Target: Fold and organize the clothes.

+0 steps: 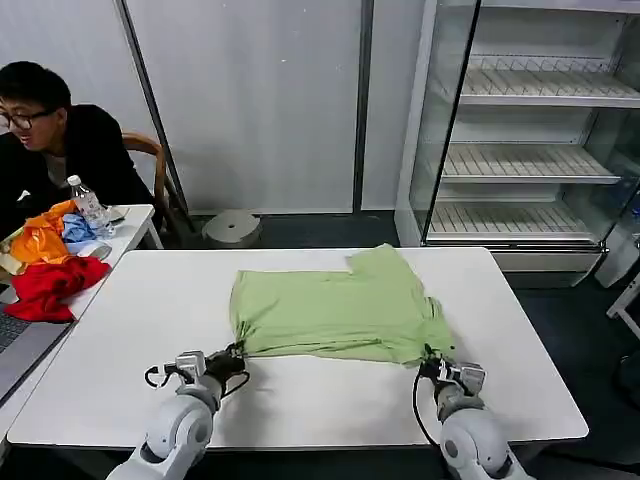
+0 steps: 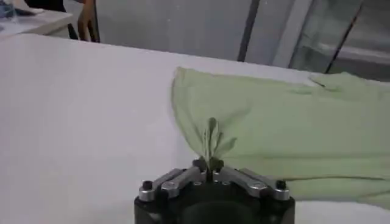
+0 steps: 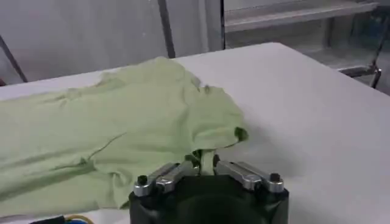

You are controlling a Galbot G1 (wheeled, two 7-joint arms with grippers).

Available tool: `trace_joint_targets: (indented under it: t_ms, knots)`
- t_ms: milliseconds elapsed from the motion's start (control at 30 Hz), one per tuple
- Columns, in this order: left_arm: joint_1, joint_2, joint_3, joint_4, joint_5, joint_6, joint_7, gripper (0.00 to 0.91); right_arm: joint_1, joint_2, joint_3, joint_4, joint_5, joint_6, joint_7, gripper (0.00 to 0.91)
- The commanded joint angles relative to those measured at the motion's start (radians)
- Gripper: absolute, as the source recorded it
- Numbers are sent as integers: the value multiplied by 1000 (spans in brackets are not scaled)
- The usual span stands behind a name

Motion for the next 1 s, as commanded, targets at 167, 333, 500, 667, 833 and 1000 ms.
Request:
trace_joint_targets:
  t_ms: [167, 333, 500, 667, 833, 1000]
  knots:
    - [224, 86, -37, -242, 0, -5, -26, 10, -148, -17, -20, 144, -16, -27, 77, 0]
    - [270, 102, -35, -281, 1, -7, -58, 10, -202, -27, -20, 189, -28, -31, 91, 0]
    - [323, 135, -31, -345, -1, -5, -83, 10, -250, -51, -19, 236, -24, -37, 109, 0]
    - [372, 165, -40, -393, -7, -5, -98, 10, -298, -70, -23, 292, -18, -41, 126, 0]
    - [410, 180, -46, -433, -14, -5, -114, 10, -331, -84, -30, 335, -17, -44, 142, 0]
    - [433, 191, -46, -459, -16, -5, -124, 10, -350, -93, -33, 363, -17, -46, 157, 0]
